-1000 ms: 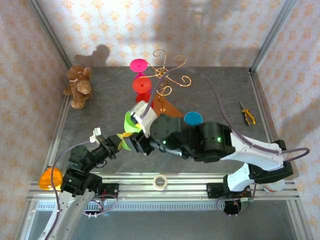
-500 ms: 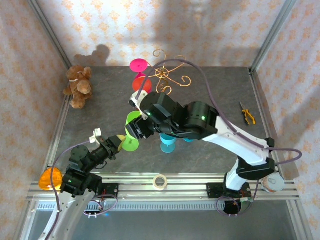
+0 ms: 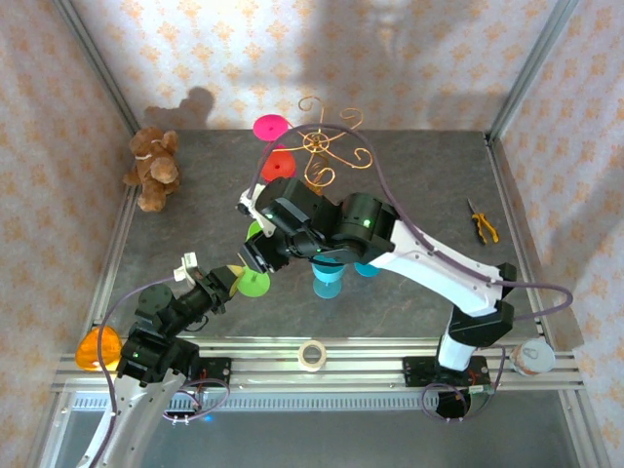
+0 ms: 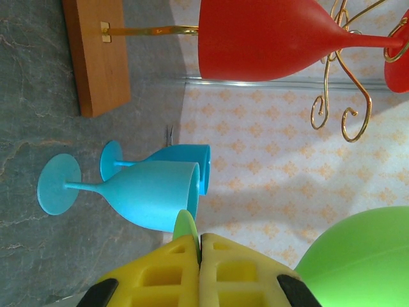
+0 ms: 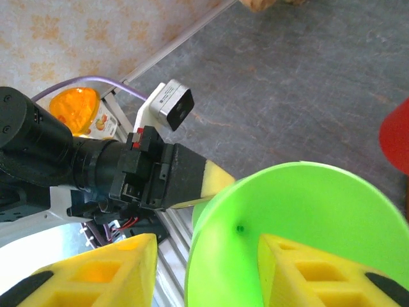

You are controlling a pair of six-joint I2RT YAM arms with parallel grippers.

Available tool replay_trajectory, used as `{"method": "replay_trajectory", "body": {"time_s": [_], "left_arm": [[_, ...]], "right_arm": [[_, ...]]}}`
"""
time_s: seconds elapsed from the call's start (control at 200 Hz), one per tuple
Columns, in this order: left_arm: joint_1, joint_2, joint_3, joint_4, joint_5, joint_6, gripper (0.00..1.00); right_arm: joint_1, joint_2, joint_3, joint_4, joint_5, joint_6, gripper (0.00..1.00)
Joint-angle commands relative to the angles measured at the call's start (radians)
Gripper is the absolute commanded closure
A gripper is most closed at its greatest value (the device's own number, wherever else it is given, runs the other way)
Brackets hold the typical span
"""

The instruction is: Take the wine glass off the wine glass rack

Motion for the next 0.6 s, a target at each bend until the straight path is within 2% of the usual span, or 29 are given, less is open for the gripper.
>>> {"method": "replay_trajectory", "body": {"time_s": [0.0,0.17,0.275,0.521,0.591], "left_arm": [[0.004,-0.013,0.039,-0.002,-0.019,0.022,1.0],[0.005,-0.014,0.043,-0.005,-0.022,0.026,1.0],[0.005,-0.014,0.046,-0.004,-0.025,0.028,1.0],[0.004,-0.008,0.047,0.002,-0.042,0.01,1.0],[0.004,0.004,0.041,0.02,-0.027,0.001,0.86]], "right_arm": [[-0.003,0.016,-0.009,-0.003,-0.038,0.003,0.58],[-0.003,0.027,-0.01,-0.004,-0.049,0.009,0.81],[-0.004,0.032,-0.008,-0.012,-0.049,0.012,1.0],[-0.004,0.011,-0.033,-0.005,-0.045,0.032,1.0],[-0.003,-0.007,-0.065,0.011,-0.04,0.042,1.0]]}}
